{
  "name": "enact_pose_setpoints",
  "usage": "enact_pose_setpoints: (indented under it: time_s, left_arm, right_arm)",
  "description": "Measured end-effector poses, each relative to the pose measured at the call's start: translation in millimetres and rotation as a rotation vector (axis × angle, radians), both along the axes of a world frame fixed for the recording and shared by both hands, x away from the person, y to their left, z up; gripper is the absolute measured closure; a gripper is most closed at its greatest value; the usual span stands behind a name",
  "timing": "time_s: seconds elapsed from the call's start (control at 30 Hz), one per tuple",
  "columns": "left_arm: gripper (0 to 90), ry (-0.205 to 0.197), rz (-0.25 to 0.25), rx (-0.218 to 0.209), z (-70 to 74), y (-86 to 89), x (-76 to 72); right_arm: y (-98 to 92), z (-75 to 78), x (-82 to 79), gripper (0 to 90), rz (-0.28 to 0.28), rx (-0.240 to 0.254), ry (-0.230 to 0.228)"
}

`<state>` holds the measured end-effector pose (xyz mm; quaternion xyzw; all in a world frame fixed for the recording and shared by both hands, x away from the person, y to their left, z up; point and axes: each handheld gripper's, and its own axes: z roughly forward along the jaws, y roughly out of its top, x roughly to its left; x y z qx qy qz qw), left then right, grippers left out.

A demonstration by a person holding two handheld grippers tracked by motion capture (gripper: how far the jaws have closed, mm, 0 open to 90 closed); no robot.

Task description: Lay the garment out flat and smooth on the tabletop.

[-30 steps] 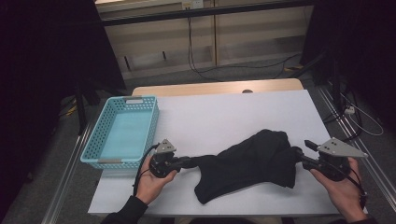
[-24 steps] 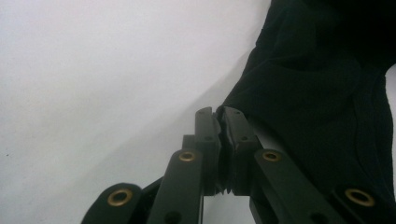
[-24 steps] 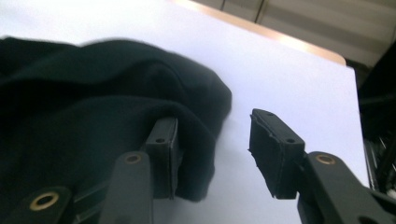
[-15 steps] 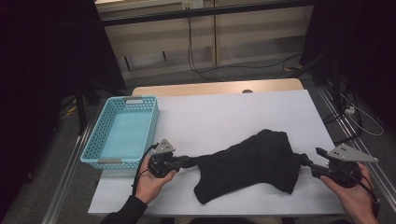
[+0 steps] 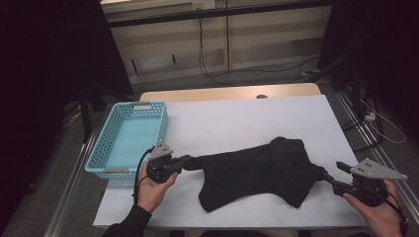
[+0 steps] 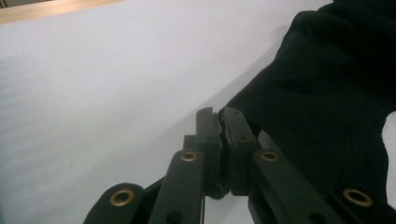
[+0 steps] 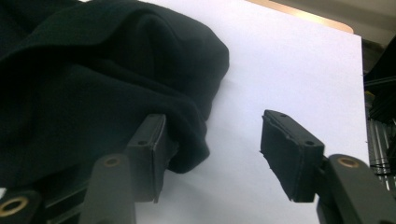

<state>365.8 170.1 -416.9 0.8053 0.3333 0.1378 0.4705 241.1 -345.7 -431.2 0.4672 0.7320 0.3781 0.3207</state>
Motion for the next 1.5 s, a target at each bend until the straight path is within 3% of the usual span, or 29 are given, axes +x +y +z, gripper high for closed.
enact_pose_setpoints:
  time_s: [0.07,0.17,0.4,0.53,0.57,0.6,0.63,0.67,0.7,0.73,0.77,0.8,0.83,0.9,0.93,1.0,1.03,1.07,1.1,1.17,1.23,1.27,1.37,1.5]
  left_arm:
    - [86.2,0.003,-0.015,-0.004,-0.4,-1.5,-1.8]
    - [86.0,-0.01,-0.055,0.025,-2.2,-9.8,-4.9]
    - [85.9,0.016,-0.039,0.028,-6.3,-9.3,-0.3]
    - [85.8,0.017,-0.067,0.017,-5.7,-13.5,-1.6]
    - [85.8,0.007,-0.082,0.025,-4.1,-17.1,-2.7]
    - [85.8,0.007,-0.082,0.025,-4.1,-17.1,-2.7]
    - [85.7,0.001,-0.086,0.028,-3.8,-20.1,-2.9]
    - [85.7,0.001,-0.086,0.028,-3.8,-20.1,-2.9]
    - [85.6,0.001,-0.087,0.035,-4.8,-20.8,-2.0]
    - [85.5,0.001,-0.087,0.035,-4.8,-20.8,-2.0]
    - [85.3,0.001,-0.082,0.045,-6.2,-20.6,-1.0]
    - [85.3,0.001,-0.082,0.045,-6.2,-20.6,-1.0]
    - [85.2,0.001,-0.081,0.048,-7.4,-19.7,-0.3]
    - [85.0,0.005,-0.082,0.054,-9.5,-20.6,-0.4]
    - [84.9,0.005,-0.082,0.054,-9.5,-20.6,-0.4]
    - [84.7,0.008,-0.092,0.071,-12.0,-22.1,-0.2]
    - [84.5,0.009,-0.096,0.076,-13.3,-23.3,-0.5]
    - [84.3,0.009,-0.096,0.076,-13.3,-23.3,-0.5]
    - [84.2,0.009,-0.098,0.077,-14.1,-24.0,-0.6]
    - [84.0,0.009,-0.098,0.076,-14.2,-23.8,-0.4]
    - [83.4,0.008,-0.094,0.078,-15.1,-22.9,0.3]
    - [83.3,0.008,-0.094,0.078,-15.1,-22.9,0.3]
    - [82.2,0.011,-0.084,0.087,-18.2,-22.7,2.0]
    - [81.6,0.014,-0.078,0.098,-21.8,-22.5,3.2]
  right_arm:
    - [-1.0,0.0,-1.7,45.4,0.0,-0.001,-0.004]
    - [-0.2,0.2,-4.8,49.4,0.017,-0.006,-0.007]
    - [-8.6,-1.8,-18.7,49.7,0.013,0.001,-0.009]
    - [-5.0,-0.2,-17.6,49.9,0.024,0.015,-0.019]
    - [6.1,1.6,-12.8,50.5,0.058,0.016,-0.027]
    - [6.1,1.6,-12.8,50.5,0.058,0.016,-0.027]
    - [21.4,4.7,-6.5,51.7,0.102,0.011,-0.035]
    - [21.4,4.7,-6.5,51.7,0.102,0.011,-0.035]
    - [38.7,6.5,0.8,53.8,0.158,0.019,-0.04]
    - [38.7,6.5,0.8,53.8,0.158,0.019,-0.04]
    - [56.9,6.8,9.9,55.3,0.211,0.032,-0.029]
    - [56.9,6.8,9.9,55.3,0.211,0.032,-0.029]
    - [75.2,7.2,18.7,56.8,0.269,0.044,-0.027]
    - [92.9,7.3,27.5,57.3,0.319,0.052,-0.016]
    - [92.9,7.3,27.5,57.3,0.319,0.052,-0.016]
    - [111.3,6.0,35.9,55.5,0.351,0.036,0.001]
    - [130.7,3.2,41.9,52.2,0.387,0.008,0.011]
    - [130.7,3.2,41.9,52.2,0.387,0.008,0.011]
    - [149.6,-0.3,46.3,48.1,0.424,0.0,0.029]
    - [156.4,-1.5,47.7,45.7,0.448,0.006,0.042]
    - [184.9,-6.0,48.9,38.1,0.54,0.021,0.072]
    - [184.9,-6.0,48.9,38.1,0.54,0.021,0.072]
    - [216.4,-13.1,48.3,42.7,0.643,0.045,0.101]
    - [235.4,-16.9,49.3,43.5,0.681,0.046,0.115]
